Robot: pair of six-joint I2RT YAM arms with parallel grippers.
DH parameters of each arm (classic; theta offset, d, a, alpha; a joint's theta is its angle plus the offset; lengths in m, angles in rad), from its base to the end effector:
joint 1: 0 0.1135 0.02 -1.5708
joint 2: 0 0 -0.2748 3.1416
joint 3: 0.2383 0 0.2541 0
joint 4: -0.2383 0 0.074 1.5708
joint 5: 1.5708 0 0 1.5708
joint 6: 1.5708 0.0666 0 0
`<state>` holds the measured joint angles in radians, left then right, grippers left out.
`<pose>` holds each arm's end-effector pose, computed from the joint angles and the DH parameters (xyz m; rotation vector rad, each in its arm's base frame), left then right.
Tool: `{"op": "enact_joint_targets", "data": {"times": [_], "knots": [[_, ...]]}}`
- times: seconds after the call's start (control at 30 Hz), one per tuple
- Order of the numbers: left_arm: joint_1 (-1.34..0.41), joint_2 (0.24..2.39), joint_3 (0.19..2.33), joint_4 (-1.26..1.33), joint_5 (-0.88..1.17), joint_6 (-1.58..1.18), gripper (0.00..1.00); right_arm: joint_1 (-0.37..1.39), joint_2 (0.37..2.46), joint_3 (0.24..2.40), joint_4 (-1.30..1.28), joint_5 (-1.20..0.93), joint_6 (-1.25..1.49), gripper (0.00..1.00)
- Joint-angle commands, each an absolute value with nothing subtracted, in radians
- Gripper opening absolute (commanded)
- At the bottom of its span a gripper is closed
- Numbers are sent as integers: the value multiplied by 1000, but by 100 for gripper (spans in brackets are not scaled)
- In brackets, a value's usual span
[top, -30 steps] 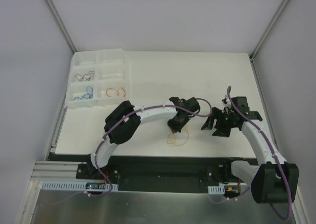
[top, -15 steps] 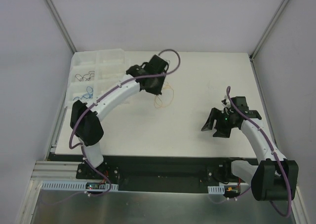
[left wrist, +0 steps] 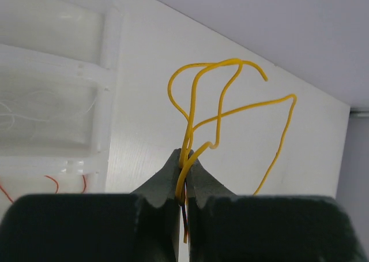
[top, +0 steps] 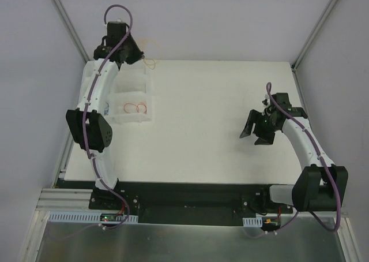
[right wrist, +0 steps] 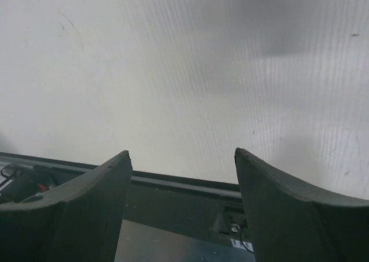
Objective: Untangle the cables
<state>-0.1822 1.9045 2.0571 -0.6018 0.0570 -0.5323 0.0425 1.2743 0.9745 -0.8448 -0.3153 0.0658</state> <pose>0.4630 -0.0892 0.4090 -0.3219 2.0314 -0.5066 0.2490 0.0313 0.2357 -0.0613 2.6988 0.4598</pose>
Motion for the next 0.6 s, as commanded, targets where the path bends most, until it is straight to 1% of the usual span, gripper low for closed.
{"op": "enact_joint_targets", "data": {"times": [0.0, 0.1, 0.17, 0.37, 0.43, 0.57], "knots": [[-80, 2026, 2075, -465, 222, -851, 0, 37, 1315, 1057, -905, -226, 54, 75], [-40, 2113, 2101, -370, 273, -925, 0, 37, 1344, 1063, -905, -230, 77, 75], [-23, 2172, 2137, -361, 264, -975, 0, 37, 1362, 1063, -910, -233, 92, 75], [40, 2336, 2198, -336, 268, -1239, 0, 37, 1433, 1094, -926, -203, 104, 75], [51, 2370, 2218, -328, 236, -1261, 0, 37, 1465, 1120, -939, -202, 112, 75], [71, 2413, 2275, -319, 154, -1214, 0, 35, 1520, 1183, -965, -192, 109, 75]]}}
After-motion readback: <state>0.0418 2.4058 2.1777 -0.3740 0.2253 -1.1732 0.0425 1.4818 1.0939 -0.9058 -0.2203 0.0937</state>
